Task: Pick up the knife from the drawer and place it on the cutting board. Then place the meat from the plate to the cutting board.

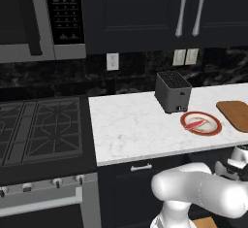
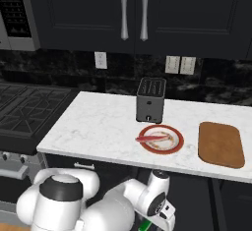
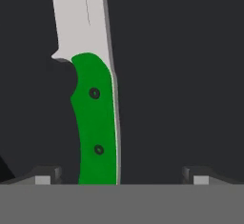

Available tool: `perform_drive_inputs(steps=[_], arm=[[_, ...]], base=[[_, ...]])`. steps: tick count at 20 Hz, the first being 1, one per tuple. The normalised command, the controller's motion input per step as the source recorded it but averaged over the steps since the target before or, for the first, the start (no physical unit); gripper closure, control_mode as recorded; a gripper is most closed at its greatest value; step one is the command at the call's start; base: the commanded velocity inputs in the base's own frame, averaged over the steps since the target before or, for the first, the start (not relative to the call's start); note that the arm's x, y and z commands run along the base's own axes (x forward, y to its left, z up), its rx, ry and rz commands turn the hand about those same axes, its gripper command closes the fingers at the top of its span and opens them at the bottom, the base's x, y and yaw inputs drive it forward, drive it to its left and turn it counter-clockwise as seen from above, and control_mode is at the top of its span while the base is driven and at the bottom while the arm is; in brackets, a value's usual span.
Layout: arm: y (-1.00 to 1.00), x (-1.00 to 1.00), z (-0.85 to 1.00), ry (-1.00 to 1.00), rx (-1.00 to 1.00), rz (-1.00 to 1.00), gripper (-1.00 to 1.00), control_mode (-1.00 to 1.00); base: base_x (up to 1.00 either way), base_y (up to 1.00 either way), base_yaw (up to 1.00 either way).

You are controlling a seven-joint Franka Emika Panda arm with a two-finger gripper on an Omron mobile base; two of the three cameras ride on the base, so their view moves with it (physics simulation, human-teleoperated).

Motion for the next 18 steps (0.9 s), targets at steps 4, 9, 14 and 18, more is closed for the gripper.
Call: perform_drive_inputs(steps=[4, 9, 14, 18], arm=[[0.0, 0.0, -0.09, 0.01, 0.07, 0.04, -1.0, -1.0], [0.0, 0.08, -0.38, 0.07, 0.02, 0.07, -1.0, -1.0], [0.0, 0.0, -0.63, 0.01, 0.0, 0.07, -1.0, -1.0], [0.0, -0.03, -0.49, 0.0, 0.0, 0.05, 1.0, -1.0]], base=[[0.0, 0.0, 0.0], [0.0, 0.0, 0.0], [0.0, 0.0, 0.0], [0.0, 0.0, 0.0]])
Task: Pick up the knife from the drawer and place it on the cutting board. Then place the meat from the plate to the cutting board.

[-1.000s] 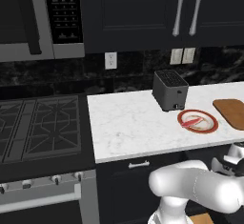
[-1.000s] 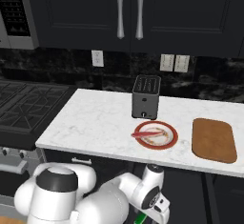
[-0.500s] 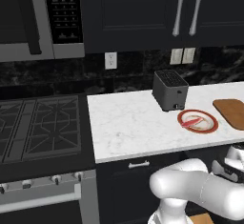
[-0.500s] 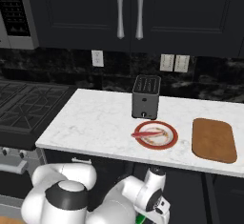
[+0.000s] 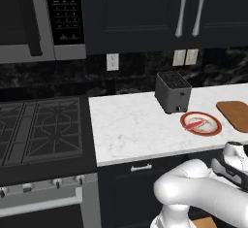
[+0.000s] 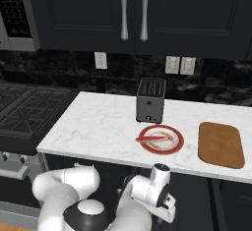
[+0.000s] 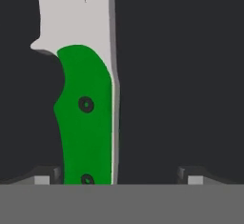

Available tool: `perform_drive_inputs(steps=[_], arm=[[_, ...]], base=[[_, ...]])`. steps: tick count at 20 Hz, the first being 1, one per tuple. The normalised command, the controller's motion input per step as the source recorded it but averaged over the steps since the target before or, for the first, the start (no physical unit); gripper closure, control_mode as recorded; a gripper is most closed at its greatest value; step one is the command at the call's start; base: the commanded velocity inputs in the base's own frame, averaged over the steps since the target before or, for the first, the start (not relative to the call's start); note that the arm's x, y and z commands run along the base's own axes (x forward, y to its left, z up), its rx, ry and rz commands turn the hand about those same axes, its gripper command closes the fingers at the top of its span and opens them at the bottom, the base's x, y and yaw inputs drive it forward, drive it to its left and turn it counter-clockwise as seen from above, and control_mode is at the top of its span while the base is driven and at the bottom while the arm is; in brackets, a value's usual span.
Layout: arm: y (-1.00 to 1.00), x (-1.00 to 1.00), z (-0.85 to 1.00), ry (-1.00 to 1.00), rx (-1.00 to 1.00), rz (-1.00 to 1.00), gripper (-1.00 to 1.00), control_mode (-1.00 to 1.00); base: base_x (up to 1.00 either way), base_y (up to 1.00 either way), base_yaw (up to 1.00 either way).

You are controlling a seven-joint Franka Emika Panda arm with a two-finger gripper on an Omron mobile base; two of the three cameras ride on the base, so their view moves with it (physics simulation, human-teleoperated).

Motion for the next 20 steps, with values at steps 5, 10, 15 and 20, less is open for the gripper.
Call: perform_drive_inputs(steps=[5, 10, 15, 20], arm=[[-0.01, -0.58, -0.34, 0.0, 0.04, 0.01, 1.0, -1.0], [-0.01, -0.85, -0.45, 0.0, 0.08, 0.0, 1.0, -1.0], [-0.02, -0.77, -0.46, 0.0, 0.01, 0.0, 1.0, -1.0], [-0.29, -0.63, 0.14, 0.0, 0.01, -0.01, 1.0, -1.0]], base=[[0.0, 0.0, 0.0], [0.0, 0.0, 0.0], [0.0, 0.0, 0.0], [0.0, 0.0, 0.0]])
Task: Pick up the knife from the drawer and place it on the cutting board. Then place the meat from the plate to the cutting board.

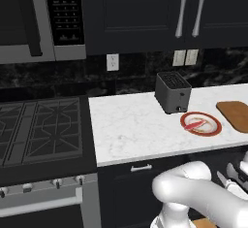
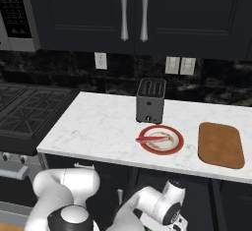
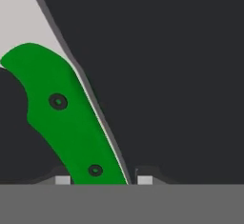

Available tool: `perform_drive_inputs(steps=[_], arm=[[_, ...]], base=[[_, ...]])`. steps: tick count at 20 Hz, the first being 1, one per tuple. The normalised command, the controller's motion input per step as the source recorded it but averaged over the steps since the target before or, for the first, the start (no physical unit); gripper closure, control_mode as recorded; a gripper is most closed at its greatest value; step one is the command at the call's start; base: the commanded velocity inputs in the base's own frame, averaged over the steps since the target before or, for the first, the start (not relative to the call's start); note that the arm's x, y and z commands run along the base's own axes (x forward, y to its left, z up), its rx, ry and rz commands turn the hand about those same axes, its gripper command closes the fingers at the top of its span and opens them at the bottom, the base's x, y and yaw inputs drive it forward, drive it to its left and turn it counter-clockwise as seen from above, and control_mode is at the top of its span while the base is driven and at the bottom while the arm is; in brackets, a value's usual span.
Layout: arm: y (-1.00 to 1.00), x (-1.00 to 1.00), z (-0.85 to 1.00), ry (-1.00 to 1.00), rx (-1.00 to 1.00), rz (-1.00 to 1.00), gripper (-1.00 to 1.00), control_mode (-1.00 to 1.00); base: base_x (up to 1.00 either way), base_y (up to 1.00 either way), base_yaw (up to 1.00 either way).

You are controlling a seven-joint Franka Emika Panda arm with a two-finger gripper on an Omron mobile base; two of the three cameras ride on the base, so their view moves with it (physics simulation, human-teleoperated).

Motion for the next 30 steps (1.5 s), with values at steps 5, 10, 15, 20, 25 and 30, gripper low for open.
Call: perform_drive_inputs(steps=[5, 10, 15, 20, 25, 30], arm=[[-0.21, -0.75, 0.9, 0.0, 0.0, -0.08, 1.0, -1.0], [0.0, -0.44, 1.0, 0.0, 0.0, -0.15, 1.0, -1.0], [-0.06, -0.32, 1.0, 0.0, 0.0, -0.14, 1.0, -1.0], [-0.39, -0.24, 1.0, 0.0, -0.03, -0.12, 1.0, -1.0], [-0.6, -0.01, 1.0, 0.0, -0.05, -0.14, 1.0, -1.0], [-0.65, 0.37, 1.0, 0.0, -0.05, -0.12, 1.0, -1.0]], base=[[0.0, 0.0, 0.0], [0.0, 0.0, 0.0], [0.0, 0.0, 0.0], [0.0, 0.0, 0.0], [0.0, 0.0, 0.0], [0.0, 0.0, 0.0]])
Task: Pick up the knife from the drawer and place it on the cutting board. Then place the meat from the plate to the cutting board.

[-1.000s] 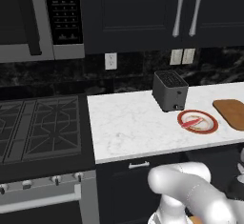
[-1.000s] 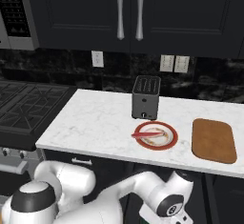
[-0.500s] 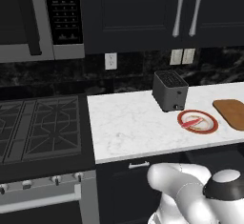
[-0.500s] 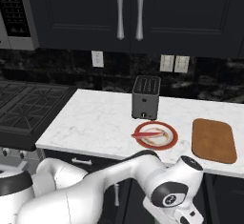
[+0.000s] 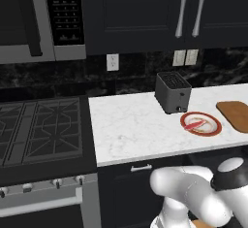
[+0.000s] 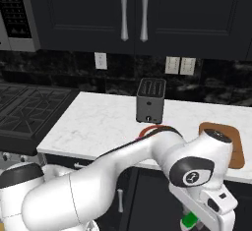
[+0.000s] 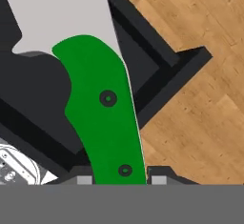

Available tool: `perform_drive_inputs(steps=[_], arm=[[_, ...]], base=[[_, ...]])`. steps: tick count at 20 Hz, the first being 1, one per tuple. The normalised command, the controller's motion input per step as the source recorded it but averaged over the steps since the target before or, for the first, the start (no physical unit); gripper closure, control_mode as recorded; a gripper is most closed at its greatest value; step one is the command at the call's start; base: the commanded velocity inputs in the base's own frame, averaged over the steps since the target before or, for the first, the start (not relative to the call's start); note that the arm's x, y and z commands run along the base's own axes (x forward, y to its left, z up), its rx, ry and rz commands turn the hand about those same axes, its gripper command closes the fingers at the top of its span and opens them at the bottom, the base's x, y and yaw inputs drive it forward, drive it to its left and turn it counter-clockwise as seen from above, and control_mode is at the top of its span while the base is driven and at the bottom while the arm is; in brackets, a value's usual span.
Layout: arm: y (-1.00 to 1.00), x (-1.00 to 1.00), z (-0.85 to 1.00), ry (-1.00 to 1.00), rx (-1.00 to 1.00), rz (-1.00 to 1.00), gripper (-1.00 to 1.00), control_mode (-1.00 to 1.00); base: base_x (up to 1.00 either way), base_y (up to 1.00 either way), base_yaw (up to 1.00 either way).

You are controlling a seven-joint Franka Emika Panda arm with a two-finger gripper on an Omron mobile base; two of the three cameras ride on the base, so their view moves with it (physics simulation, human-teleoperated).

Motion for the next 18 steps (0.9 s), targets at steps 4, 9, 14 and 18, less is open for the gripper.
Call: perform_drive_inputs(steps=[4, 9, 14, 18], arm=[[-0.61, 0.53, 0.89, -0.03, -0.01, -0.09, 1.0, -1.0], [-0.36, 0.71, 0.3, -0.09, 0.0, -0.08, 1.0, -1.0], [-0.19, 0.9, -0.02, -0.06, -0.01, -0.05, 1.0, -1.0], [-0.16, 0.95, -0.33, 0.0, -0.09, -0.03, 1.0, -1.0]], base=[[0.0, 0.0, 0.0], [0.0, 0.0, 0.0], [0.0, 0.0, 0.0], [0.0, 0.0, 0.0]])
